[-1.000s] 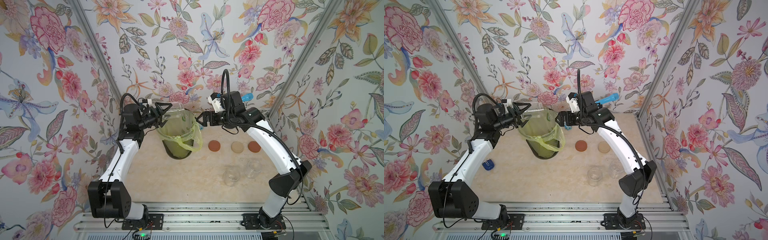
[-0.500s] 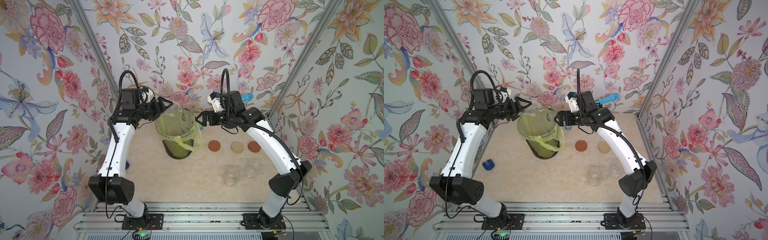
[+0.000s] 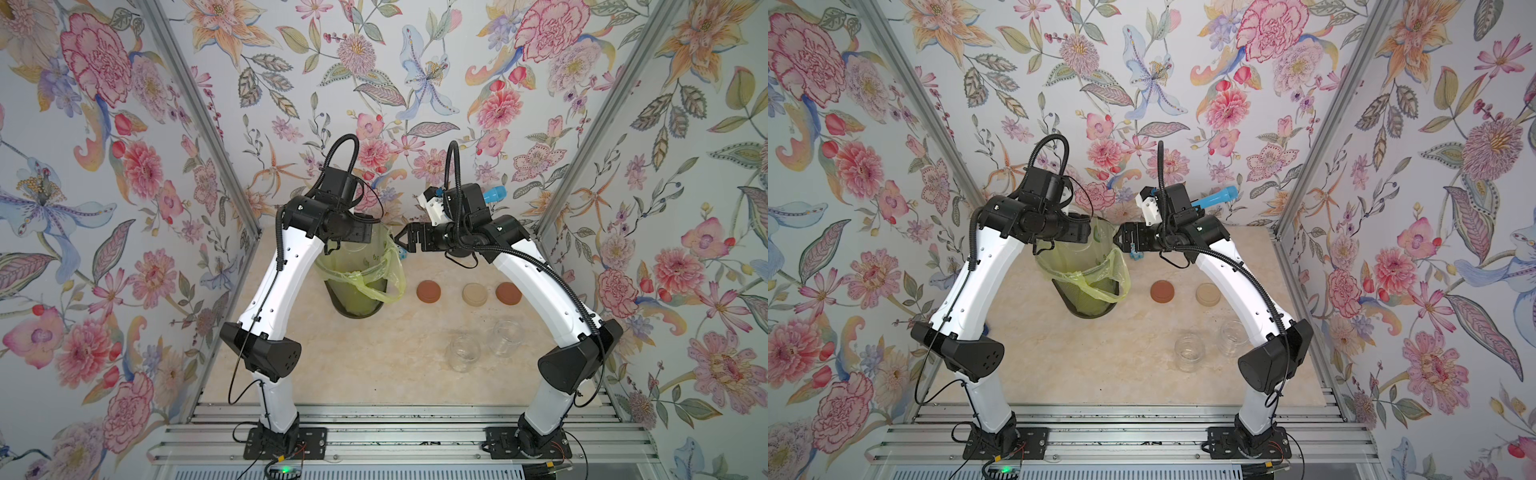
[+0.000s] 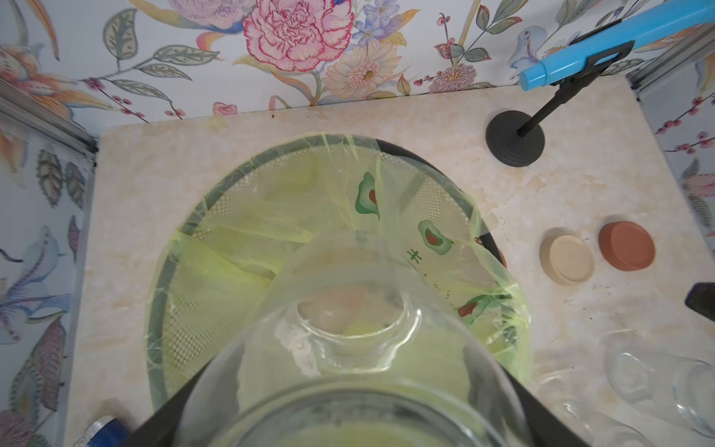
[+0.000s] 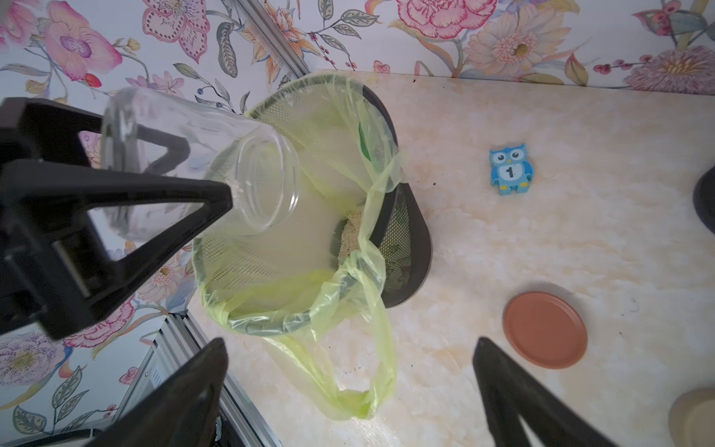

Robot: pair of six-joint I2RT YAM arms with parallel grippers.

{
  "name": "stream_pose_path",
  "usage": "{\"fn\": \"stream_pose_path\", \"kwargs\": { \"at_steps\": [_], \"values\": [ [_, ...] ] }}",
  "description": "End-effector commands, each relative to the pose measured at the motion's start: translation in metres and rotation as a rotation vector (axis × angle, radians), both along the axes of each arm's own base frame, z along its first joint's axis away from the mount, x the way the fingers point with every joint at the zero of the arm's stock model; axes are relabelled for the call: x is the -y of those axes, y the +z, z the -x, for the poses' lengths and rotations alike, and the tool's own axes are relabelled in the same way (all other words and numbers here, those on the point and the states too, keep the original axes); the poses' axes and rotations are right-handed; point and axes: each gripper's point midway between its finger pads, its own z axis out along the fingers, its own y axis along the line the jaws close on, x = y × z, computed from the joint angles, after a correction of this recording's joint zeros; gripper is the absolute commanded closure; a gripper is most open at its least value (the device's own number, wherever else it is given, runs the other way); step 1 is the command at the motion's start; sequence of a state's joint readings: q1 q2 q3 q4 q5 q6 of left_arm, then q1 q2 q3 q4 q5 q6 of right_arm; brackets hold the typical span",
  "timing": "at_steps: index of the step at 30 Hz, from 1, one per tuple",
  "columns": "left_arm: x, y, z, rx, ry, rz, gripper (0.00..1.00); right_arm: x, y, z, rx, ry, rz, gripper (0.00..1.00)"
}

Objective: Empty moldy rice from jars
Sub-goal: Pour the moldy rice from the jar into the trash bin.

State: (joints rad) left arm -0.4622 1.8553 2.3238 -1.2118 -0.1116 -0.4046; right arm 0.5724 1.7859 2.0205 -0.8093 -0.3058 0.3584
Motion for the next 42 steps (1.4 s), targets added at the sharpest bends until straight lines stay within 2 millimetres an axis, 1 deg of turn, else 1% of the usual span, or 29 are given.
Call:
{"fn": "stream_pose_path", "kwargs": {
  "at_steps": [1,4,8,12,20,21,22,25,27,29,31,34,35,39,42],
  "values": [
    [-0.034,0.059,0.006,0.254,0.144,-0.163,1.00,0.009,0.007,0.003,0.007,-0.020,-0.012,0.00],
    [-0.036,0.062,0.012,0.301,0.169,-0.221,1.00,0.015,0.003,0.001,-0.006,-0.036,-0.012,0.00],
    [-0.040,0.071,0.015,0.367,0.175,-0.237,1.00,0.019,0.002,-0.001,-0.015,-0.049,-0.019,0.00],
    [-0.034,0.074,0.012,0.376,0.136,-0.240,1.00,0.018,0.003,-0.002,-0.015,-0.052,-0.022,0.00],
    [-0.002,0.072,0.003,0.257,-0.006,-0.213,1.00,0.018,0.000,-0.002,-0.022,-0.054,-0.025,0.00],
    [0.001,0.069,0.002,0.240,-0.020,-0.208,1.00,0.018,0.000,-0.002,-0.022,-0.055,-0.025,0.00],
    [0.004,0.062,0.002,0.209,-0.034,-0.197,1.00,0.018,-0.001,-0.002,-0.024,-0.055,-0.026,0.00],
    [0.011,0.048,0.006,0.151,-0.062,-0.129,1.00,0.019,-0.002,-0.003,-0.031,-0.061,-0.028,0.00],
    [0.015,0.032,0.009,0.079,-0.079,-0.098,1.00,0.020,-0.004,-0.002,-0.038,-0.063,-0.033,0.00],
    [0.026,0.006,0.014,-0.028,-0.118,-0.041,1.00,0.021,-0.004,-0.002,-0.038,-0.068,-0.043,0.00],
    [0.034,-0.009,0.019,-0.103,-0.131,0.029,1.00,0.022,-0.005,-0.002,-0.040,-0.072,-0.050,0.00],
    [0.033,-0.017,0.023,-0.146,-0.109,0.067,1.00,0.023,-0.005,-0.002,-0.044,-0.074,-0.054,0.00],
    [0.031,-0.016,0.022,-0.151,-0.099,0.085,1.00,0.023,-0.005,-0.002,-0.044,-0.073,-0.057,0.00],
    [0.027,-0.006,0.017,-0.133,-0.080,0.134,1.00,0.022,-0.004,-0.002,-0.045,-0.068,-0.062,0.00],
    [0.031,0.003,0.013,-0.131,-0.098,0.231,1.00,0.022,-0.004,-0.001,-0.045,-0.066,-0.064,0.00]
  ]
}}
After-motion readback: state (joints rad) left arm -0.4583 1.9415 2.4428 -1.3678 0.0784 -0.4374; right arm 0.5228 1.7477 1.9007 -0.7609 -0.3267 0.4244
